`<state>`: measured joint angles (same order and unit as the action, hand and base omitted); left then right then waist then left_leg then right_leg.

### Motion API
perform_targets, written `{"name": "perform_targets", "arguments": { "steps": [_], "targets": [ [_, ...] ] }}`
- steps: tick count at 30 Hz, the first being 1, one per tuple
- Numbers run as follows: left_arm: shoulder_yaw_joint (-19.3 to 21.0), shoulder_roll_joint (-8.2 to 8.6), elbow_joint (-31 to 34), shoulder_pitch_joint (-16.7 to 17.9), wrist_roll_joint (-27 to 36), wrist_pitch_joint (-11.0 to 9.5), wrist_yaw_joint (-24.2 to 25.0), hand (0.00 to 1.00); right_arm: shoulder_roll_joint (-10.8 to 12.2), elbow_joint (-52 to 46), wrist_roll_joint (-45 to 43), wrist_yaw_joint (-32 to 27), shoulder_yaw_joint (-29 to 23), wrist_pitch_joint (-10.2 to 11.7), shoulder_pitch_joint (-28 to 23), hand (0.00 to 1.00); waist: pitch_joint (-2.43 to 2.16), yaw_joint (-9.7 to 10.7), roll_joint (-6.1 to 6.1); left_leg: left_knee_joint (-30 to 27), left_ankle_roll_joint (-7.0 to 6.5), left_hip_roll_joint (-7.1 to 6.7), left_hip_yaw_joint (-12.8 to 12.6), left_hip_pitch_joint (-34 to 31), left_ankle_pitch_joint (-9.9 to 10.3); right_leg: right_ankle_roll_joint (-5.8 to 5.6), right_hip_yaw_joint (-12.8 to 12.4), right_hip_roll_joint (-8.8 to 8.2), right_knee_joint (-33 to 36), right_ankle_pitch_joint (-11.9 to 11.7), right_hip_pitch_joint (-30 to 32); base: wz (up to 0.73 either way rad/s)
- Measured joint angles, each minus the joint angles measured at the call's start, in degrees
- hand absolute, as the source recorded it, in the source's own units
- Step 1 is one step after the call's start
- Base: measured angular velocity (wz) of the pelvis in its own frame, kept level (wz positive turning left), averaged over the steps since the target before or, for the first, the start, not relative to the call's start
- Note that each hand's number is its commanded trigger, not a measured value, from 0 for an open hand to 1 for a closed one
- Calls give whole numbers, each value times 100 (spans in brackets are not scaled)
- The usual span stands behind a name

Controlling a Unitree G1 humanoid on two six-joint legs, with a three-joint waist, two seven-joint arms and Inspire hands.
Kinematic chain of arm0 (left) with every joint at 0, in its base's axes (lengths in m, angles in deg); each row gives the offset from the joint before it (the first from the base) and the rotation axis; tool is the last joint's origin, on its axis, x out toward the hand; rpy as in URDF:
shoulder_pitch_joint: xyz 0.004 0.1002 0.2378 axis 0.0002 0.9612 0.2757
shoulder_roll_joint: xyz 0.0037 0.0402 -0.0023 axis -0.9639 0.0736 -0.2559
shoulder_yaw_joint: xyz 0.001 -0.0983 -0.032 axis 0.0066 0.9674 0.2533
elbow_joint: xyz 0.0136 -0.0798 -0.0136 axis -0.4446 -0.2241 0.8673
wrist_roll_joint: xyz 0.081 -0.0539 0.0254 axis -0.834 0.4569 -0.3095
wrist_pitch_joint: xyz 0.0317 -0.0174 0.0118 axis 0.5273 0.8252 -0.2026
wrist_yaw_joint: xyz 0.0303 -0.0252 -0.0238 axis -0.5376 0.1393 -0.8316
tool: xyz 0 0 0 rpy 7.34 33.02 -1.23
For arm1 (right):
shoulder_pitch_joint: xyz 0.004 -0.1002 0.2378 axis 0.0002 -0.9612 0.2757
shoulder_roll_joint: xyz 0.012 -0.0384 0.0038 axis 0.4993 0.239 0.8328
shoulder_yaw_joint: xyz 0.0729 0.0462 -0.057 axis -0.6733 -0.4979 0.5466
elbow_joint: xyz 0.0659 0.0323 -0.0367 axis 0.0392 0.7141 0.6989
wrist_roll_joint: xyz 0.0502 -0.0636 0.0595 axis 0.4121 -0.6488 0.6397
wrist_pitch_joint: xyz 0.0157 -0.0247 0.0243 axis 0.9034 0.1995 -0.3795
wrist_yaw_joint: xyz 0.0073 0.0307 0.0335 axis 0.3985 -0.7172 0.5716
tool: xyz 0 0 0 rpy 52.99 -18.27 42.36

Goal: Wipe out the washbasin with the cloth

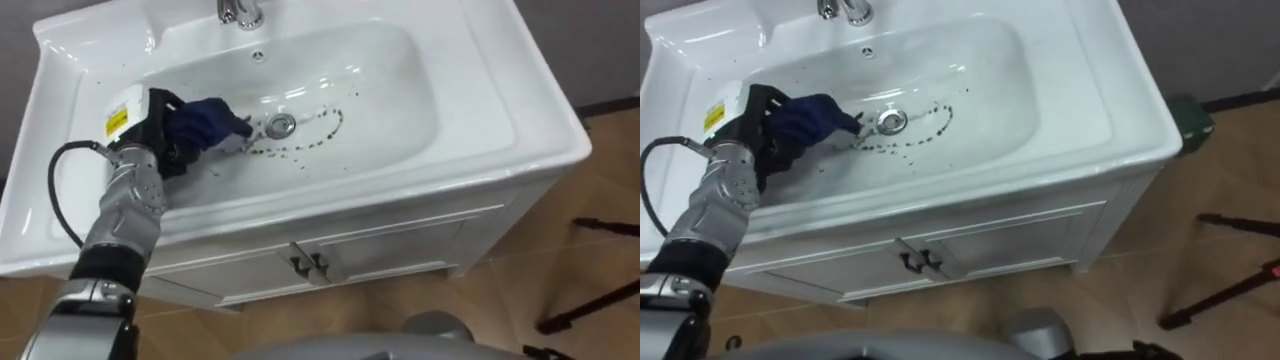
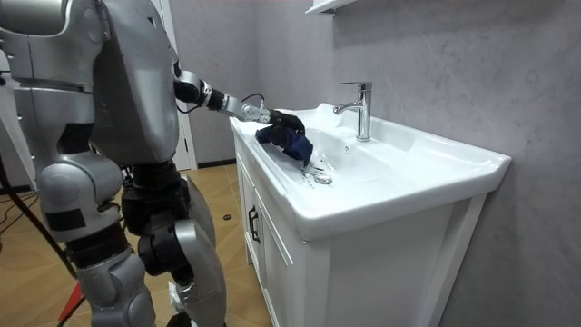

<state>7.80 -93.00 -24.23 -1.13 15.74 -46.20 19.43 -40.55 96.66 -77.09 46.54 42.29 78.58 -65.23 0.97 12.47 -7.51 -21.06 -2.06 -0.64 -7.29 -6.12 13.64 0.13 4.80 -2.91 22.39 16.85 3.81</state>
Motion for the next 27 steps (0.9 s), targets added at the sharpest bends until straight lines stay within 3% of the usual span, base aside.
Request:
{"name": "perform_targets", "arguments": {
  "steps": [2, 5, 9, 13, 16, 17, 23, 27],
  "targets": [
    [-37, 0, -73, -57, -12, -8, -52, 100, -8, 37, 367, -17, 28, -5, 66, 0, -19, 3, -30, -75, 0, 5, -42, -211, -5, 21, -19, -22, 193, 20, 260, -7],
    [-412, -4, -786, -428, -53, -5, -190, 100, -46, 96, 628, -39, 89, -5, 143, 0, 7, 52, -8, -170, -1, 27, -75, -377, -7, 28, -42, -14, 289, 25, 417, -1],
    [-623, -45, -1231, -865, -64, -87, -445, 100, -66, 87, 848, -63, 214, 21, 416, 0, 33, 135, -6, -290, -21, 38, -137, -759, -18, 32, -68, -36, 494, 34, 845, -3],
    [-790, -99, -1596, -1295, -65, -164, -551, 100, -70, 105, 1198, -11, 327, 94, 626, 0, 91, 177, -3, -333, -41, 34, -193, -990, -32, 32, -108, -59, 652, 52, 1140, -1],
    [-855, -125, -1675, -1391, -62, -163, -687, 100, -71, 120, 1263, -6, 477, 105, 728, 0, 120, 191, 22, -367, -43, 38, -227, -1137, -37, 35, -151, -63, 753, 71, 1331, -3],
    [-857, -125, -1715, -1453, -63, -172, -748, 100, -69, 111, 1268, -9, 479, 104, 757, 0, 108, 185, -16, -410, -42, 57, -232, -1224, -38, 39, -152, -67, 789, 79, 1429, 0],
    [-885, -155, -2163, -1762, -56, -190, -902, 100, -72, 42, 1448, -124, 689, 98, 805, 0, 171, 150, 83, -540, -38, 92, -498, -1379, -40, 111, -178, -116, 1074, 168, 1716, -5],
    [-883, -207, -2178, -1878, -55, -157, -930, 100, -65, 39, 1471, -205, 835, 75, 875, 0, 184, 146, 111, -668, -24, 111, -529, -1596, -49, 141, -180, -134, 1269, 208, 1975, 0]
  ]
}}
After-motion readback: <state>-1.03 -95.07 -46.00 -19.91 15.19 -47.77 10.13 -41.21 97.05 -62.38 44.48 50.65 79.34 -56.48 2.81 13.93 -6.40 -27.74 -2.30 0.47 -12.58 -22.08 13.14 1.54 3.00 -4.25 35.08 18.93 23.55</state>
